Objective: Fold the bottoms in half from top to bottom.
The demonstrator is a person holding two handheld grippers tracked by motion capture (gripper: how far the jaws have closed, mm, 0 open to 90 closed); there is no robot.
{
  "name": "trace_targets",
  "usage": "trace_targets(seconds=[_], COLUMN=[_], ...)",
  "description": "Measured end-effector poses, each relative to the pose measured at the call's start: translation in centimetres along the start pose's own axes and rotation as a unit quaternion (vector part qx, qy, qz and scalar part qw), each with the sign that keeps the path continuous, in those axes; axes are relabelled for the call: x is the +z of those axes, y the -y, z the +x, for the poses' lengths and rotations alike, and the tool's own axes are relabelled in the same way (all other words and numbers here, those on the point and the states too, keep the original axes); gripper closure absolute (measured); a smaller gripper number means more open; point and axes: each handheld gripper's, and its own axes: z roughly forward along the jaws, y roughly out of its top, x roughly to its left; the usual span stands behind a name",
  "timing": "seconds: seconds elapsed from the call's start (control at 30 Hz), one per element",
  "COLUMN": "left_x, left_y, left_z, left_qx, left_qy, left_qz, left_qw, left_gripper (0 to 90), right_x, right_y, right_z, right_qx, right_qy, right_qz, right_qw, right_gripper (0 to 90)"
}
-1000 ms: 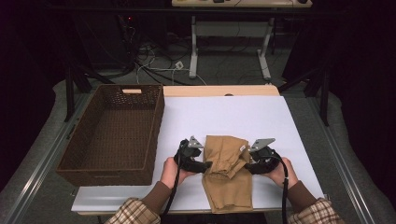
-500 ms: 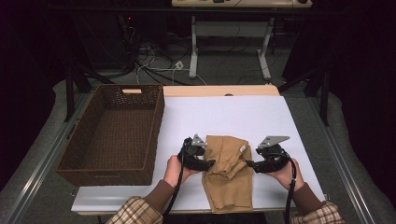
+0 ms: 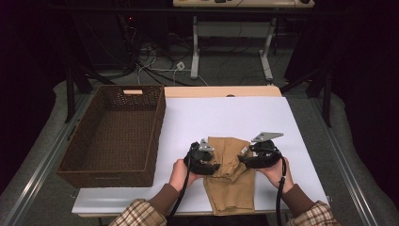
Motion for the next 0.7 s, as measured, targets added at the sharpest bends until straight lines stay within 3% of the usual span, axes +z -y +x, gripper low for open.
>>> trace_targets(seconds=[0.1, 0.23, 0.4, 0.47, 0.7], left_x=[0.0, -0.2, -0.5, -0.2, 0.5], left_y=[0.0, -0.1, -0.2, -0.1, 0.0], left_z=[0.0, 0.0, 0.6, 0.6, -0.2], left_qx=[0.000, 0.003, -0.010, -0.012, 0.017], left_qy=[0.001, -0.006, -0.009, -0.001, 0.012], left_qz=[-0.002, -0.003, -0.004, -0.004, -0.005], left_qw=[1.0000, 1.0000, 0.9999, 0.9999, 0.9998], left_gripper=[51.9, 49.0, 39.3, 41.8, 62.0], right_x=[1.0, 1.8, 2.2, 2.4, 2.5], right_y=[0.5, 1.0, 1.4, 1.5, 1.6], right_z=[-0.5, -0.9, -0.9, -0.9, -0.7], right_qx=[0.003, 0.016, 0.011, 0.006, -0.028], right_qy=[0.007, 0.003, 0.006, 0.005, 0.006], right_qz=[0.029, 0.055, 0.053, 0.050, 0.042], right_qw=[0.9996, 0.9984, 0.9985, 0.9987, 0.9987], right_gripper=[44.1, 45.8, 48.5, 52.9, 74.4])
